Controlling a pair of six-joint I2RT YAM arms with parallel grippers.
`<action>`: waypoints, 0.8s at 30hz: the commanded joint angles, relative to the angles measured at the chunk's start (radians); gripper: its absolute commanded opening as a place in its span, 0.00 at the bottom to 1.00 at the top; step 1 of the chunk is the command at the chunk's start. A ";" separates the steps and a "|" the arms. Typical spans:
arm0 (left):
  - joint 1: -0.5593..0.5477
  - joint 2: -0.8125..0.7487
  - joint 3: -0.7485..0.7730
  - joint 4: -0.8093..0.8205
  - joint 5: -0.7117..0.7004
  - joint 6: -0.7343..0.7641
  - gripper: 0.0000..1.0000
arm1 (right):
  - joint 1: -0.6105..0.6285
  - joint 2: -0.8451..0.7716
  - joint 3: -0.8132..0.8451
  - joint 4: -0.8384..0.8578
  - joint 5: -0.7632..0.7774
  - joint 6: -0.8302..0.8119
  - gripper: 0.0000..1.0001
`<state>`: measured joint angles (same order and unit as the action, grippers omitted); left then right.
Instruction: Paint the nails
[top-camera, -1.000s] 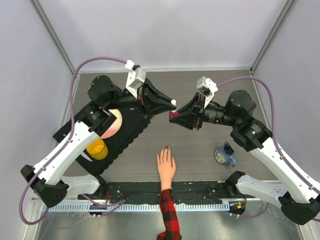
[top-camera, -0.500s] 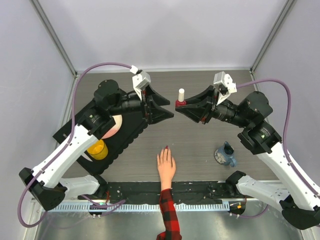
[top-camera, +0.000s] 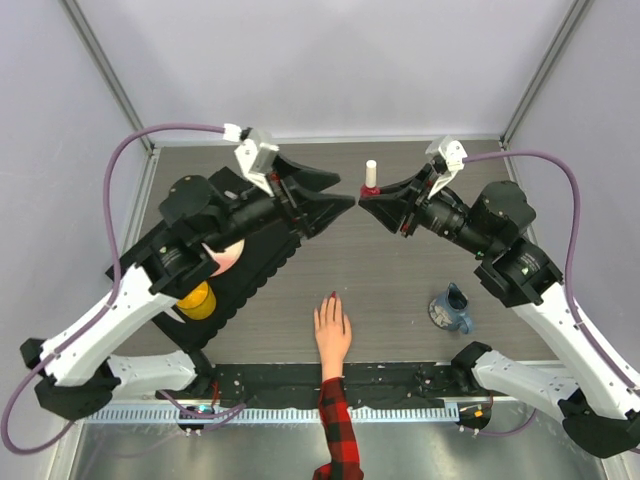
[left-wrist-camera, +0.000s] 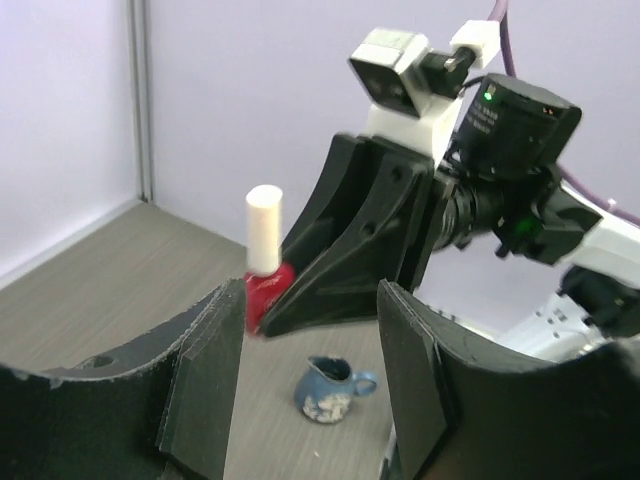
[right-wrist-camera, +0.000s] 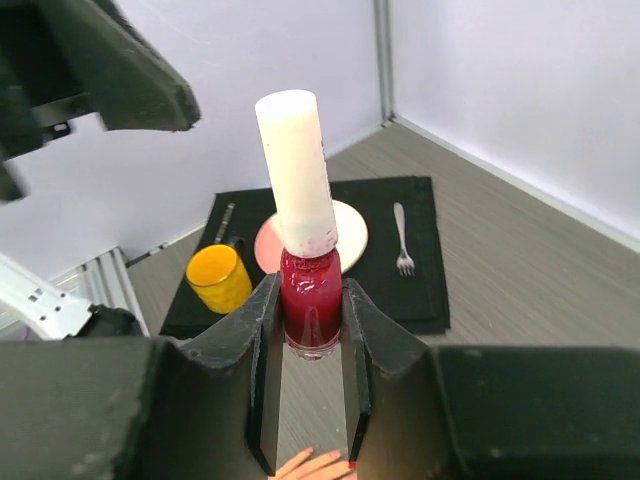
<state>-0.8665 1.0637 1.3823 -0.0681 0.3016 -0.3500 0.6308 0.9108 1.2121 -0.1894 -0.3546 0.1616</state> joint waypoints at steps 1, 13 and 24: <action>-0.138 0.100 0.109 -0.013 -0.332 0.157 0.58 | -0.002 0.007 0.064 -0.039 0.132 0.012 0.01; -0.273 0.254 0.300 -0.120 -0.584 0.191 0.55 | 0.000 -0.047 0.046 -0.036 0.123 0.016 0.01; -0.273 0.334 0.388 -0.187 -0.611 0.148 0.50 | 0.000 -0.029 0.101 -0.084 0.117 -0.005 0.01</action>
<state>-1.1378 1.3811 1.7336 -0.2481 -0.2943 -0.1837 0.6308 0.8791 1.2541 -0.2886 -0.2371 0.1638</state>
